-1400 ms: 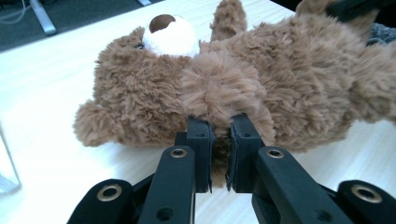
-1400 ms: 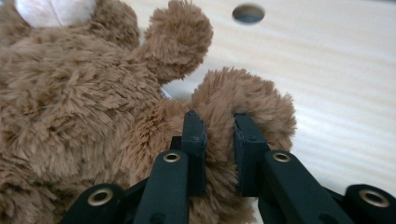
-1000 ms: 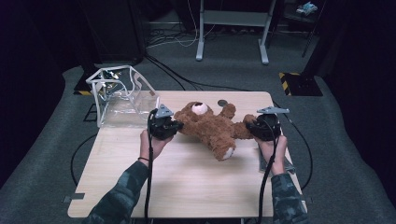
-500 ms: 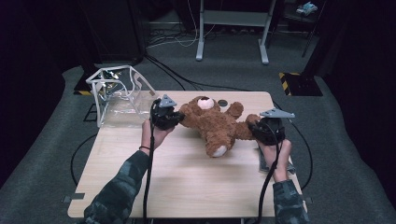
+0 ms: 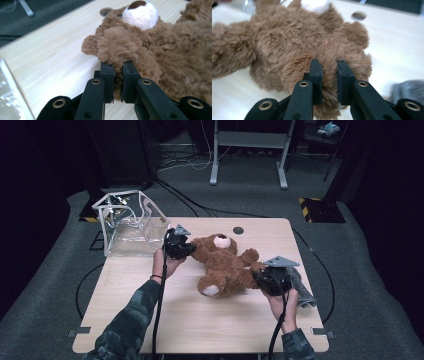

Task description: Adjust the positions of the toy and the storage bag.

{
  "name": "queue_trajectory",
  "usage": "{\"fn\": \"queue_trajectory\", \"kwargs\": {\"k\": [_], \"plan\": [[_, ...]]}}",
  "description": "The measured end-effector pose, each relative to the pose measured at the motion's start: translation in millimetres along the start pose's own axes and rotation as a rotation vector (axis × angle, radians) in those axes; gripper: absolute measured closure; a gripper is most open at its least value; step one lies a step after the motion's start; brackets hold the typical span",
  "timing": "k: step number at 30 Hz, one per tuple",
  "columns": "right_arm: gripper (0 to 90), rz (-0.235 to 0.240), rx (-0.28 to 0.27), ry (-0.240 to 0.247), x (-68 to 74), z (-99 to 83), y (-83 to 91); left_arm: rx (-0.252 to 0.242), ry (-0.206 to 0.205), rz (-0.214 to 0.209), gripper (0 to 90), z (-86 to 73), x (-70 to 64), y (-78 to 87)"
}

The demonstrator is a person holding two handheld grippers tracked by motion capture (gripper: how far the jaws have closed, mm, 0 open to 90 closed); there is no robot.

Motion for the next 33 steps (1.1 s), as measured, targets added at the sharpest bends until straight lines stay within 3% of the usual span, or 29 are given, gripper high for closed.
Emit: {"fn": "queue_trajectory", "kwargs": {"k": [3,6,9,11,13,15,20,23,24,33], "plan": [[74.7,0.046,0.042,0.023,9.0,-12.8,-10.7,0.024,0.030,-0.026,81.8,-11.4,3.6,-6.7],[66.7,0.099,0.061,0.014,10.5,-20.9,-17.3,0.031,0.076,-0.048,80.4,-23.0,7.5,-10.3],[50.0,0.139,0.039,-0.005,4.4,-22.5,-14.4,0.024,0.139,-0.079,77.9,-32.1,14.6,-10.2],[39.2,0.147,0.024,-0.025,-1.1,-23.5,-10.9,0.024,0.158,-0.083,74.0,-35.3,16.7,-8.6],[28.3,0.124,0.014,-0.048,-8.4,-26.7,-9.5,0.023,0.198,-0.079,66.0,-38.1,18.7,-6.2],[21.5,0.116,0.013,-0.060,-14.9,-33.9,-10.9,0.021,0.252,-0.083,52.4,-40.4,18.4,-4.2],[13.8,0.062,0.043,-0.060,-25.0,-59.5,-23.4,0.012,0.273,-0.058,30.3,-38.2,13.5,5.8],[10.4,0.045,0.055,-0.072,-27.2,-71.8,-25.6,0.003,0.276,-0.053,25.8,-32.7,9.0,13.5],[8.9,0.049,0.048,-0.071,-28.3,-75.5,-25.8,-0.005,0.270,-0.033,24.6,-29.9,6.4,16.2],[0.3,-0.064,0.022,-0.058,-30.4,-93.6,-9.8,-0.041,0.267,0.021,15.3,-5.1,-10.0,33.7]]}}
Point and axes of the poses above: each handheld gripper's, and its own axes: y roughly backward along the jaws, z roughly out of its top, x roughly to its left, the point moved 1 cm from there along -y, roughly forward along the jaws, and after that the axes turned 4 degrees about x, right-handed, at the moved point
